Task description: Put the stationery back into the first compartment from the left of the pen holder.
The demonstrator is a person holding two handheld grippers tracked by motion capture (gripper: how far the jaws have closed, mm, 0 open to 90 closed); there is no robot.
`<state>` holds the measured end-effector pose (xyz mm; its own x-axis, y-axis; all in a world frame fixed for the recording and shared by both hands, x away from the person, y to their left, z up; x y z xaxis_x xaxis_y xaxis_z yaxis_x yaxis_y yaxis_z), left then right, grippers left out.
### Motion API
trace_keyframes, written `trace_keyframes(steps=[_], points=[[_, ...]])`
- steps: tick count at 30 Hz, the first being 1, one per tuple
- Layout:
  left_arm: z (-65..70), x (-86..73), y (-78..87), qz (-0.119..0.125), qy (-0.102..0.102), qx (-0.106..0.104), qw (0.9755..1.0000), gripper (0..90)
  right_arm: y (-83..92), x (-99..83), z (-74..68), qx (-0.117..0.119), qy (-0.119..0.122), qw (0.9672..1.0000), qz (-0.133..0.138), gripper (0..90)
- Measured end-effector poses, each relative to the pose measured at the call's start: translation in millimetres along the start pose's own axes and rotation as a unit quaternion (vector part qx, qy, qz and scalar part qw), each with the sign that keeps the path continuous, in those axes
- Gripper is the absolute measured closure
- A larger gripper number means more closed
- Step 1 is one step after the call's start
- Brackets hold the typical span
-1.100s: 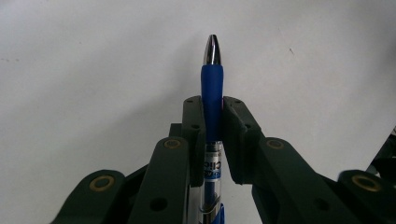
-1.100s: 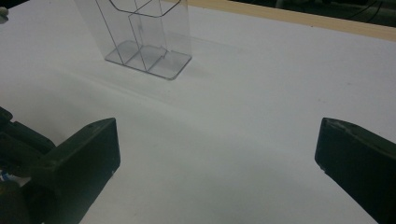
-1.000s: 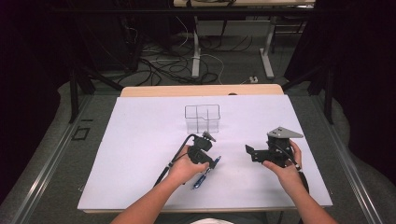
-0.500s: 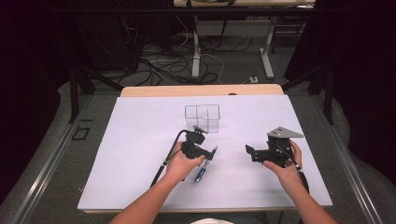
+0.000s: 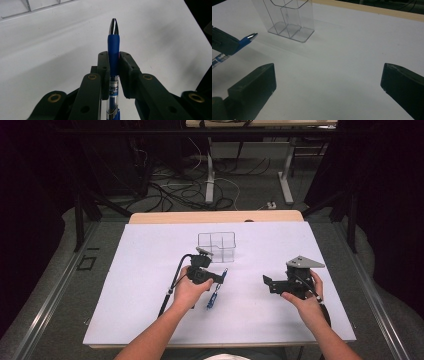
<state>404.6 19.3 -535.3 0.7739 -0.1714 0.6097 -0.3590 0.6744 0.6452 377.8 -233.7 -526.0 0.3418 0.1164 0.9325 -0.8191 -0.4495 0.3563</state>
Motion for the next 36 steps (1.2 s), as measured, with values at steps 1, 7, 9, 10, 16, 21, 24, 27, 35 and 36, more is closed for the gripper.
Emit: trace_keyframes(steps=[1, 7, 9, 10, 16, 21, 24, 27, 35, 36], points=[[-0.6, 1.4, 1.8, 0.004, -0.002, -0.004, 1.0000, 79.6, 0.0, -0.1, 0.1, 0.000, 0.000, 1.0000, 0.000, 0.0], [-0.2, 10.0, 12.2, 0.037, 0.014, -0.011, 0.9992, 79.5, 0.3, 0.0, 0.2, -0.002, -0.002, 1.0000, 0.000, 0.0], [0.0, 12.9, 16.2, 0.039, 0.014, -0.014, 0.9990, 79.5, 0.1, -0.3, 0.1, -0.001, -0.002, 1.0000, -0.001, 0.0], [0.5, 14.7, 18.2, 0.042, 0.015, -0.014, 0.9989, 79.5, 0.0, -0.2, 0.2, -0.001, -0.001, 1.0000, 0.000, 0.0], [1.7, 26.6, 30.4, 0.057, 0.004, 0.000, 0.9983, 79.4, -0.2, -0.5, -0.2, 0.000, -0.001, 1.0000, 0.000, 0.0], [0.4, 36.3, 38.3, 0.082, -0.001, 0.010, 0.9966, 79.4, -0.1, -0.5, -0.3, 0.000, 0.000, 1.0000, -0.001, 0.0], [-0.5, 42.8, 43.4, 0.097, 0.003, 0.009, 0.9952, 79.4, -0.3, -0.6, -0.6, 0.000, 0.000, 1.0000, -0.001, 0.0], [-1.2, 50.0, 49.3, 0.117, -0.005, 0.015, 0.9930, 79.5, -0.3, -0.5, -0.9, 0.000, -0.001, 1.0000, -0.001, 0.0], [-0.9, 68.1, 63.4, 0.178, -0.017, 0.009, 0.9839, 79.5, -0.5, -0.9, -1.1, 0.001, 0.001, 1.0000, -0.002, 0.0], [-0.6, 70.1, 64.5, 0.188, -0.017, 0.003, 0.9819, 79.4, -0.6, -0.9, -1.2, 0.001, 0.000, 1.0000, -0.002, 0.0]])
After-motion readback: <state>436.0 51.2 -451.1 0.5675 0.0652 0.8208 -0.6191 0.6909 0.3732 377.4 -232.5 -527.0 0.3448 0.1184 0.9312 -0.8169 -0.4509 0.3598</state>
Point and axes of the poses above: each handheld gripper's, and its own axes: y roughly backward along the jaws, x roughly out of its top, z roughly to its right, the point moved 5 cm from there along -y, roughly forward along the jaws, and after that the axes turned 10 degrees about z, right-handed, at the moved point
